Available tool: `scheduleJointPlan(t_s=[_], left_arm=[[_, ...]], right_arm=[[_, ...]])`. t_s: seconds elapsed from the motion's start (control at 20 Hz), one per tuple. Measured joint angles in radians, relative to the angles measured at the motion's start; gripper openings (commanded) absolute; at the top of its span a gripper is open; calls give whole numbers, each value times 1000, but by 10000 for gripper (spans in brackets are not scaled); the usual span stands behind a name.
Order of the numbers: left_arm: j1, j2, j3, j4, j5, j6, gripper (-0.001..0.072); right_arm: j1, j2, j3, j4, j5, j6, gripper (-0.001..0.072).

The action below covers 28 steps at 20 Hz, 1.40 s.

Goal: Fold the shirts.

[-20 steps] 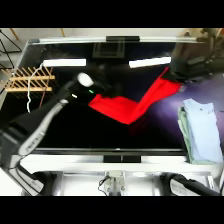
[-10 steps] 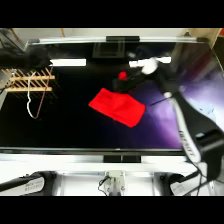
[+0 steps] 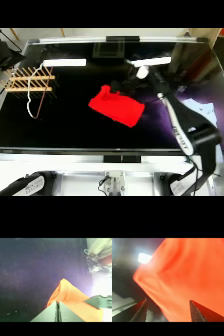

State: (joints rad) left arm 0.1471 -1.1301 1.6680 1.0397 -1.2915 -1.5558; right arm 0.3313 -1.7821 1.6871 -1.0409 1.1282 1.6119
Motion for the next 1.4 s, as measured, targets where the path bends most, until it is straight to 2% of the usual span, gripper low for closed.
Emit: scheduleJointPlan(t_s=[0.15,0.25,0.35,0.75,0.8,0.85,0.9,0.95,1.25,1.4], left_arm=[[4,-2,-2,1,-1,11,31],[3,-2,-2,0,-3,16,31],[3,-2,-2,1,-4,19,31],[3,-3,-2,1,-34,25,31],[3,-2,-2,1,-35,25,31],[3,-3,-2,1,-36,26,31],[3,-2,-2,1,-37,26,31],[3,-3,-2,1,-36,26,31],[3,-3,-2,1,-38,26,31],[3,-3,-2,1,-38,26,31]], right_arm=[[-102,67,-21,-214,186,13,604],[-172,99,-96,-283,277,27,608],[-225,126,-206,-260,285,32,661],[-273,161,-534,55,36,-38,658],[-269,160,-554,84,4,-45,622],[-264,158,-570,114,-21,-55,452],[-258,152,-582,139,-46,-66,238],[-253,149,-591,162,-67,-87,62],[-320,200,-539,401,-116,-268,65],[-436,277,-425,418,-49,-265,65]])
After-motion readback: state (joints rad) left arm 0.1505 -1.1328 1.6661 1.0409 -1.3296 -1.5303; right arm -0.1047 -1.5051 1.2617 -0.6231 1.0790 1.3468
